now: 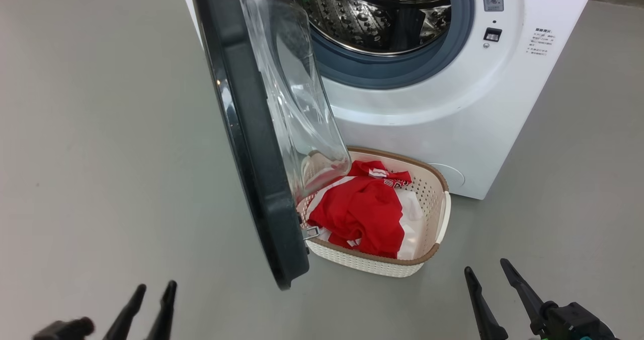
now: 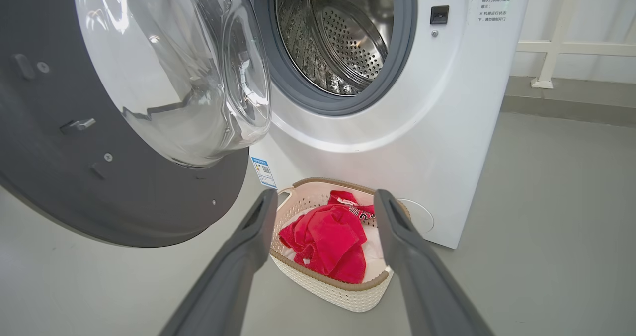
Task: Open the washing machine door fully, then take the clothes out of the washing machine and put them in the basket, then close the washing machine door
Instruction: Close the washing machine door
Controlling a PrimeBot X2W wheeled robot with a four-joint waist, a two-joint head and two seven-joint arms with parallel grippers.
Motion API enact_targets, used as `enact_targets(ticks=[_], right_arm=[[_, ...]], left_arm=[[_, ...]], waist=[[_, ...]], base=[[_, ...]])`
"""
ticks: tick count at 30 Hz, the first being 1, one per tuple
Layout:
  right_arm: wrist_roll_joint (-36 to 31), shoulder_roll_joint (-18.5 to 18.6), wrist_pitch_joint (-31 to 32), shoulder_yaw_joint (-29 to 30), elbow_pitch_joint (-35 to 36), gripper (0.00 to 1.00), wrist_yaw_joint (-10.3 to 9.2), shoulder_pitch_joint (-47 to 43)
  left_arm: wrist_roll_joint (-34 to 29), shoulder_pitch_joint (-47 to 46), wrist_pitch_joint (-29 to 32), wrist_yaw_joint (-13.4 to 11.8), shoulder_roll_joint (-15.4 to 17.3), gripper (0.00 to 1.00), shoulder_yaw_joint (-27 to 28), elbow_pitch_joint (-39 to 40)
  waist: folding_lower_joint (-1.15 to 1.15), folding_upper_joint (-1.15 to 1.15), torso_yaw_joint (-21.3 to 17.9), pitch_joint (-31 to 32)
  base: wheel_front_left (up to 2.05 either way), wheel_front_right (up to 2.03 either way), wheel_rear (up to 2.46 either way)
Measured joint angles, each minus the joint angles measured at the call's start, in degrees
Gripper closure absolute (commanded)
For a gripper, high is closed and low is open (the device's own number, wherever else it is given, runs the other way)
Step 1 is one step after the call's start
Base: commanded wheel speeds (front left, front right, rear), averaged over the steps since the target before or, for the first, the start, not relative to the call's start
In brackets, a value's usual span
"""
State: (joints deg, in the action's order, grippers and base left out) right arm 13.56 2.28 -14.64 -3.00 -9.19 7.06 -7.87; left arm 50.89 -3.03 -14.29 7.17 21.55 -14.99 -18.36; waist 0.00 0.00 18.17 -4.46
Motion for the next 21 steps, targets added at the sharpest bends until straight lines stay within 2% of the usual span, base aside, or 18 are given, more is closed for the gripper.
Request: enact_targets(ticks=[1,2,3,8,14,16,21], right_arm=[[0.0,0.0,0.0,0.0,0.0,0.00,0.00,0.0],[0.0,0.0,0.0,0.0,0.0,0.00,0.00,0.0],[0.0,0.0,0.0,0.0,0.0,0.00,0.00,0.0],[0.0,0.0,0.0,-0.2,-0.1,0.00,0.00,0.0],[0.1,0.0,0.0,-0.6,-0.1,0.00,0.01,0.0],[0.3,0.0,0.0,-0.6,-0.1,0.00,0.01,0.0],[0.6,0.0,0.0,-0.7,-0.1,0.00,0.00,0.0]], left_arm=[[-3.7,0.5,0.0,0.0,-0.7,0.00,0.5,0.0],[-3.7,0.5,0.0,0.0,-0.7,0.00,0.5,0.0],[-7.6,1.1,0.0,0.0,-1.4,0.00,1.2,-0.1],[-19.8,3.3,0.0,0.0,-6.2,0.00,5.9,1.3],[-31.2,4.9,0.0,0.3,-10.7,0.00,12.3,5.8],[-34.0,5.6,0.0,0.4,-11.9,0.00,13.8,6.8],[-36.1,6.8,0.0,0.4,-14.2,0.00,15.8,7.6]], waist=[[0.00,0.00,0.0,0.0],[0.00,0.00,0.0,0.0],[0.00,0.00,0.0,0.1],[0.00,0.00,0.0,0.5],[0.00,0.00,0.1,0.8],[0.00,0.00,0.0,1.0],[0.00,0.00,-0.3,1.4]], base=[[0.00,0.00,0.00],[0.00,0.00,0.00],[0.00,0.00,0.00],[0.00,0.00,0.00],[0.00,0.00,0.00],[0.00,0.00,0.00],[0.00,0.00,0.00]])
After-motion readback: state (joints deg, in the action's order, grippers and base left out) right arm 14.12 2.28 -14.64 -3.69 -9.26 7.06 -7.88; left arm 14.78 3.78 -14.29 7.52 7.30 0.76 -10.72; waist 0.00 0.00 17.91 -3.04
